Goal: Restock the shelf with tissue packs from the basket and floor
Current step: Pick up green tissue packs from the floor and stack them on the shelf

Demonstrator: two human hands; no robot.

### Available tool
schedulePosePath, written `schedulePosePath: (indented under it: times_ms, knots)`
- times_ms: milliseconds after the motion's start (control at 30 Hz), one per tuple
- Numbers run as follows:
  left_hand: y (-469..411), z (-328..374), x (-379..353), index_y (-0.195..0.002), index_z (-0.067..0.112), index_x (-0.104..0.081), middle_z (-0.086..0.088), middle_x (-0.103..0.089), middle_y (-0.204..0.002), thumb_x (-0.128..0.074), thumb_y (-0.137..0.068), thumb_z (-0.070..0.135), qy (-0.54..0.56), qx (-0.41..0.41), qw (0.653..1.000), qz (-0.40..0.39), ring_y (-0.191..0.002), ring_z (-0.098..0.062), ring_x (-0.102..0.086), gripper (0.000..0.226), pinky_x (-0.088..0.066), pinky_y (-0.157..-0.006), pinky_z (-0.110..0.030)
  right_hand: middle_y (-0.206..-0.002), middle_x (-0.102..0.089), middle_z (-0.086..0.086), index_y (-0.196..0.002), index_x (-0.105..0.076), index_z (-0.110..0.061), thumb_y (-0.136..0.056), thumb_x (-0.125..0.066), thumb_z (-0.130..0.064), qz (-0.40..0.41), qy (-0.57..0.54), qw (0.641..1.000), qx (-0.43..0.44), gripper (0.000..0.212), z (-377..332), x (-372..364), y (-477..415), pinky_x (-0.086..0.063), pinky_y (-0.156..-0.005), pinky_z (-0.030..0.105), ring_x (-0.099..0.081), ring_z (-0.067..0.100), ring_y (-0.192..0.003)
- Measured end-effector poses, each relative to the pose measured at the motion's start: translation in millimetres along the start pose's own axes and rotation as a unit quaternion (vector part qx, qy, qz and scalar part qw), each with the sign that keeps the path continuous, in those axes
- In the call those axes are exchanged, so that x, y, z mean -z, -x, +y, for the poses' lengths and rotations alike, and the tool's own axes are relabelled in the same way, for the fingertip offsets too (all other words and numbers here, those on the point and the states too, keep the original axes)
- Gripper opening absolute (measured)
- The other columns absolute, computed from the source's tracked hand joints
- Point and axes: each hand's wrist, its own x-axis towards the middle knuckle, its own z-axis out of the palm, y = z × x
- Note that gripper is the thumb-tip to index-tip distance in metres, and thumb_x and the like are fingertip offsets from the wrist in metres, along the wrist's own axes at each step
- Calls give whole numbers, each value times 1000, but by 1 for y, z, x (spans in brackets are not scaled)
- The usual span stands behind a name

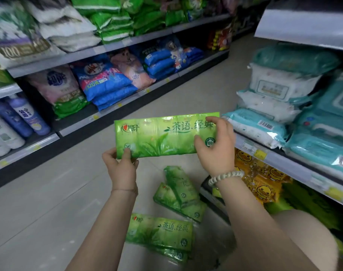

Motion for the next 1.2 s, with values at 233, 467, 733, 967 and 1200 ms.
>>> schedulePosePath:
  times_ms: [233, 467, 733, 967, 1200]
  knots:
    - [-1, 41, -46, -87, 27, -36, 4, -51, -95, -44, -98, 12, 46, -30, 998, -39, -92, -27, -56, 20, -51, -71, -30, -138, -36, 10, -116, -55, -25, -70, -70, -22, 35, 45, 997, 49, 49, -39, 35, -27, -25, -106, 40, -29, 25, -130]
    - [-6, 75, -82, -102, 12, -39, -1, -51, -101, -43, -99, 6, 95, -59, 990, -88, -109, -31, -56, 8, -54, -75, -31, -145, -27, 13, -121, -51, -27, -70, -69, -25, 57, 94, 988, 112, 54, -58, 66, -52, -23, -108, 44, -20, 25, -136]
    - [-4, 126, -116, -104, 23, -32, -17, -45, -127, -50, -95, 3, 122, -111, 974, -153, -116, -38, -56, 29, -56, -84, -41, -146, -23, 20, -123, -48, -26, -66, -74, -30, 65, 154, 969, 183, 63, -70, 105, -74, -26, -107, 49, -17, 32, -136]
    - [4, 172, -162, -92, 30, -32, -19, -42, -128, -62, -89, 19, 94, -163, 954, -233, -108, -46, -59, 33, -56, -80, -53, -146, -21, 22, -120, -49, -22, -64, -78, -24, 85, 235, 948, 198, 63, -76, 157, -108, -29, -105, 48, -23, 36, -129]
    - [20, 196, -216, -100, 22, -31, -1, -53, -102, -54, -95, 14, 64, -173, 949, -257, -64, -19, -58, 24, -49, -61, -26, -153, -13, 19, -107, -48, -17, -70, -77, -26, 136, 262, 940, 172, 48, -80, 202, -137, -28, -105, 41, -22, 35, -135]
